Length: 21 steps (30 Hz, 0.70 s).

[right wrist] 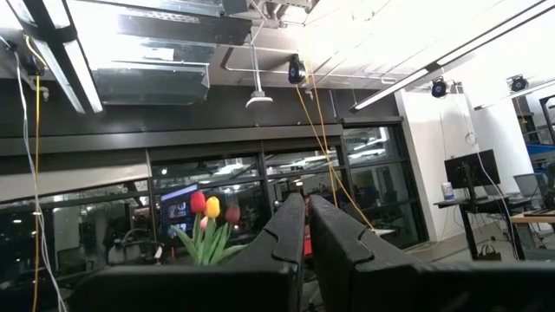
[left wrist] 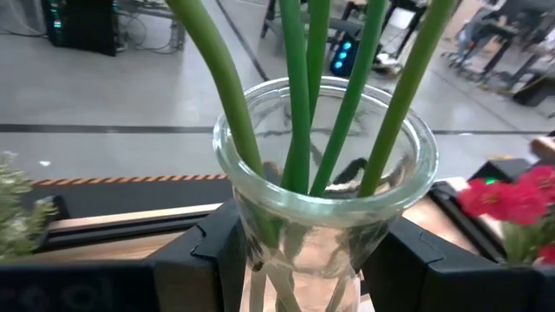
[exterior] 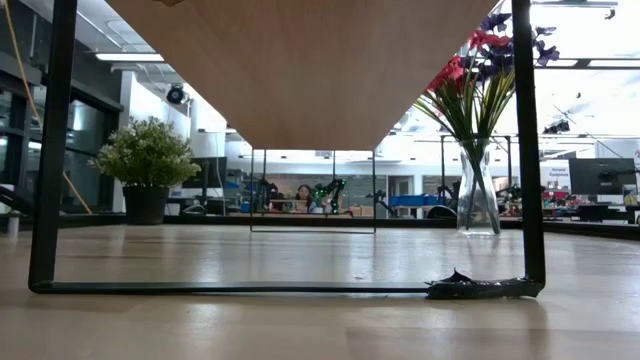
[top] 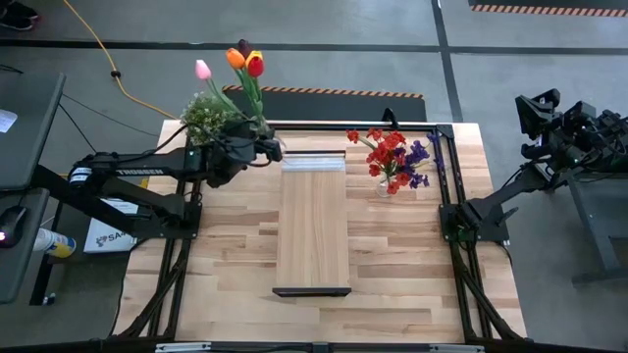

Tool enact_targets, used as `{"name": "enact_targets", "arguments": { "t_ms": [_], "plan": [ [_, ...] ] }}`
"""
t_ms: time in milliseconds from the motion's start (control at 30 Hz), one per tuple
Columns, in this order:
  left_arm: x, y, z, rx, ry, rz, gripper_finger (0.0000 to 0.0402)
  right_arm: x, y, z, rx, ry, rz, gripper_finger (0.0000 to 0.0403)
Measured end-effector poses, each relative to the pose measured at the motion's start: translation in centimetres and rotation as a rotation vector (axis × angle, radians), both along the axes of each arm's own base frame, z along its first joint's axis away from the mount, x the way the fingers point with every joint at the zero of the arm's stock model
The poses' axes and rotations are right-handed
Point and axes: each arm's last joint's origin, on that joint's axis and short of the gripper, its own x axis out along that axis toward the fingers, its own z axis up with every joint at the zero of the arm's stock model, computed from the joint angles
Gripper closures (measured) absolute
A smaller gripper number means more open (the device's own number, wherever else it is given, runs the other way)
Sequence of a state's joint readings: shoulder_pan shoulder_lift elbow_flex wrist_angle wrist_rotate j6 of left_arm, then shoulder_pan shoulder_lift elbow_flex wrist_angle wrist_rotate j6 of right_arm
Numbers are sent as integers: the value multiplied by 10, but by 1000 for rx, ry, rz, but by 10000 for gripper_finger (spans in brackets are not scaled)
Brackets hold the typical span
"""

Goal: Pick and place flowers into a vace then onto a shelf
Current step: Put the left transparent vase with tulips on the shelf

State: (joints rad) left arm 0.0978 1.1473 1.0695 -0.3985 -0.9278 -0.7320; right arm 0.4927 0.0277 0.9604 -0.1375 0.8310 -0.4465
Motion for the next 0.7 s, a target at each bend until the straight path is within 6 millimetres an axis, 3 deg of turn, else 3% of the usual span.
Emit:
{"name": "enact_targets", "arguments": {
  "t_ms": [700],
  "plan": [
    [10,-9,13,14,-136,-106,193,0,0,0,0,0,0,391]
  ]
}}
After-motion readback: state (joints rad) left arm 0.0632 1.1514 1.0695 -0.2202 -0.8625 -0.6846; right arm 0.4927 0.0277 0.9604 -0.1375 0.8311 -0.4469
